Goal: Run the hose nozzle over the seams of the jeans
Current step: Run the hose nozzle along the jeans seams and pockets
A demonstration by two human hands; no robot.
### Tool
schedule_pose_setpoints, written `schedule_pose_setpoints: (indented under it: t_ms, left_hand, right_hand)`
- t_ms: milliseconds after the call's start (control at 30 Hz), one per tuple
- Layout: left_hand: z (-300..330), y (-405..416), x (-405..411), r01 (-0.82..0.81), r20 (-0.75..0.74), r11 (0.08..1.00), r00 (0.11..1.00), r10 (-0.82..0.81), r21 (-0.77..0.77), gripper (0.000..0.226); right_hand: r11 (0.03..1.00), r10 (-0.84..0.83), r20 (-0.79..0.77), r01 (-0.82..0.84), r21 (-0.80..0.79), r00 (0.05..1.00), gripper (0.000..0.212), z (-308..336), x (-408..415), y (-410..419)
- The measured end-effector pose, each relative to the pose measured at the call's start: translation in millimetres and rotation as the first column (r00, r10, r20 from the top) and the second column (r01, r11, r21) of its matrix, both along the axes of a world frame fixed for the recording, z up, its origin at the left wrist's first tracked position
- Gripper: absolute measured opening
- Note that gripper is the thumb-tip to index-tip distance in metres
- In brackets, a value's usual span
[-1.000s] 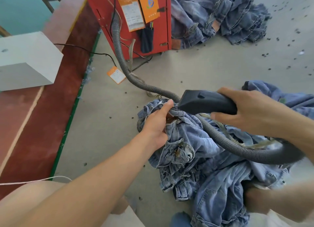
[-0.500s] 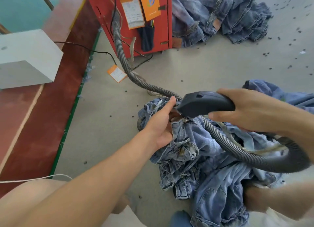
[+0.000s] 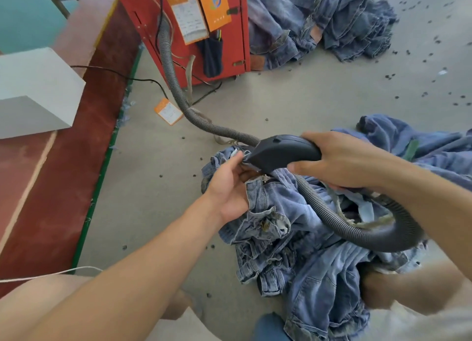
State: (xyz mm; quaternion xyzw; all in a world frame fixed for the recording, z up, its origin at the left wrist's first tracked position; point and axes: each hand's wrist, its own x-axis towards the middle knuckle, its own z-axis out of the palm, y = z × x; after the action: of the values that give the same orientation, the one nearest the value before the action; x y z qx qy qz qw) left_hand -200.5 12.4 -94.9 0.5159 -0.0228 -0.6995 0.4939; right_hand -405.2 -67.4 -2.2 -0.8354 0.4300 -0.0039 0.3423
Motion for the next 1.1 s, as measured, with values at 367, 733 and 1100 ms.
schedule_pose_setpoints:
  t_ms: [367,733,1100]
  left_hand:
    - [-2.2,-5.3,4.6,0.089,0.030,0.995,0.996,-0.087,-0.047,0.042]
    - [0.7,-5.0,4.4,0.085,-0.032,0.993,0.996,-0.088,-0.086,0.044]
    - [0.6,-5.3,10.1,0.159,0.017,0.987,0.987,-0.159,-0.016,0.054]
  right_hand:
    - [0.996,0.048,-0.041,-0.051,-0.078,0.998,0.018,4.6,-17.2,3.1]
    - [0.976,0.099,-0.118,-0.119,-0.183,0.988,0.020,22.4,-20.4,6.9]
    - [0.974,-0.192,0.064,0.198,-0.108,0.979,0.020,14.7,-21.5,-21.5]
